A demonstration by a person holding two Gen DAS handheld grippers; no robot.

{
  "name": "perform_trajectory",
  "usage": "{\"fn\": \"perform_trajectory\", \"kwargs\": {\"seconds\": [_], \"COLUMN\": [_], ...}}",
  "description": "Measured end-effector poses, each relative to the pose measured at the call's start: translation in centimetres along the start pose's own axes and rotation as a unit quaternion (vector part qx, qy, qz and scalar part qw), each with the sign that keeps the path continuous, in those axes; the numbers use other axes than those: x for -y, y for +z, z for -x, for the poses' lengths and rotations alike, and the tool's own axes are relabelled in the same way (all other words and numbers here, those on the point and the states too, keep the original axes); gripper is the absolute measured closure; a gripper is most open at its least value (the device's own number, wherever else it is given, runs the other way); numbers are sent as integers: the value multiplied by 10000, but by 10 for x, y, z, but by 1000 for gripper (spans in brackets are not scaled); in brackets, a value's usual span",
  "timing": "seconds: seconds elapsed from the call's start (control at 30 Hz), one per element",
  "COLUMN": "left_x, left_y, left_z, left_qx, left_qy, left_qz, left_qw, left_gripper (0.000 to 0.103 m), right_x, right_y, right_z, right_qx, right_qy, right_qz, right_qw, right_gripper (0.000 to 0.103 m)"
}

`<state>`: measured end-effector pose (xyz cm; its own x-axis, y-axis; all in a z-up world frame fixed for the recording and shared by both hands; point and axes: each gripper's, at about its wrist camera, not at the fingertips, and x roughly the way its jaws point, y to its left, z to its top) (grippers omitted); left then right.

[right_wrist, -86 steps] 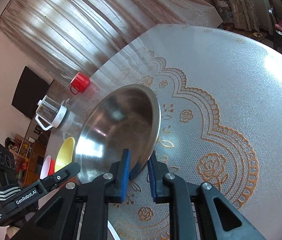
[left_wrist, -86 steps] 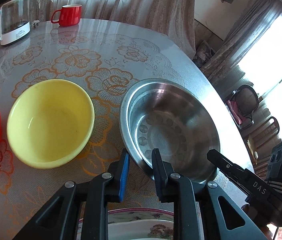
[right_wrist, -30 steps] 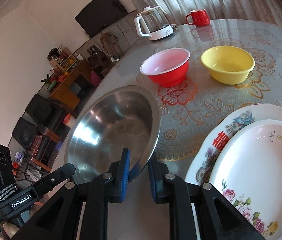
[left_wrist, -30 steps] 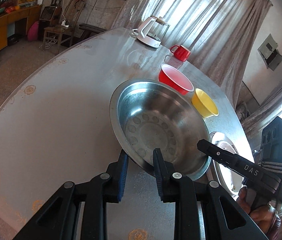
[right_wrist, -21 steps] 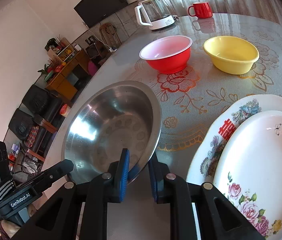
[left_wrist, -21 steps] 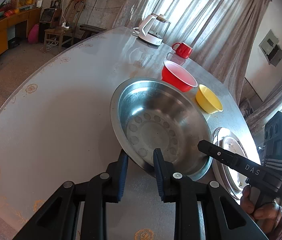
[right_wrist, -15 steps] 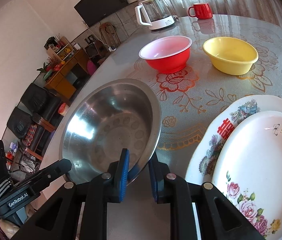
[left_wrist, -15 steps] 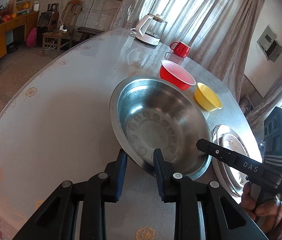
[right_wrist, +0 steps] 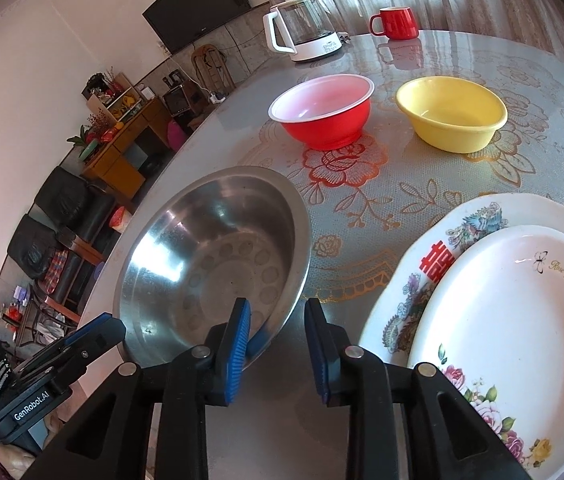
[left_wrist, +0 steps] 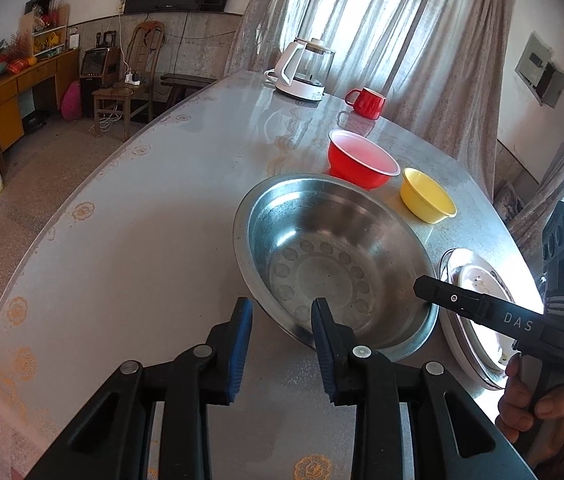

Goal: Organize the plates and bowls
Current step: 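Lift the steel bowl with the left tool and carry it beside the plates, then lower the steel bowl onto the table and open the left tool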

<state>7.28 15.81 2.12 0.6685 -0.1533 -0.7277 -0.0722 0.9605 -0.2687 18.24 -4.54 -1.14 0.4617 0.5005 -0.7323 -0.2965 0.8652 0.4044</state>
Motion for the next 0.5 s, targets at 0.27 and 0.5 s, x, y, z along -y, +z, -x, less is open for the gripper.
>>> {"fn": "perform_trajectory", "kwargs": {"seconds": [0.27,0.5], "left_x": [9,23], "left_y": [2,12], "left_z": [5,6], "left_qx": [127,174], "left_qy": [140,67], "left_qz": [-164,-329], "left_qw": [9997,9993], "left_gripper": [72,72], "right_x": [3,7], "right_y": [0,4], "right_z": [6,12], "right_qx": [78,203], "right_qy": [-11,35], "right_qz": [15,23], "right_qw": [10000,9998], "right_gripper": [75,75]}}
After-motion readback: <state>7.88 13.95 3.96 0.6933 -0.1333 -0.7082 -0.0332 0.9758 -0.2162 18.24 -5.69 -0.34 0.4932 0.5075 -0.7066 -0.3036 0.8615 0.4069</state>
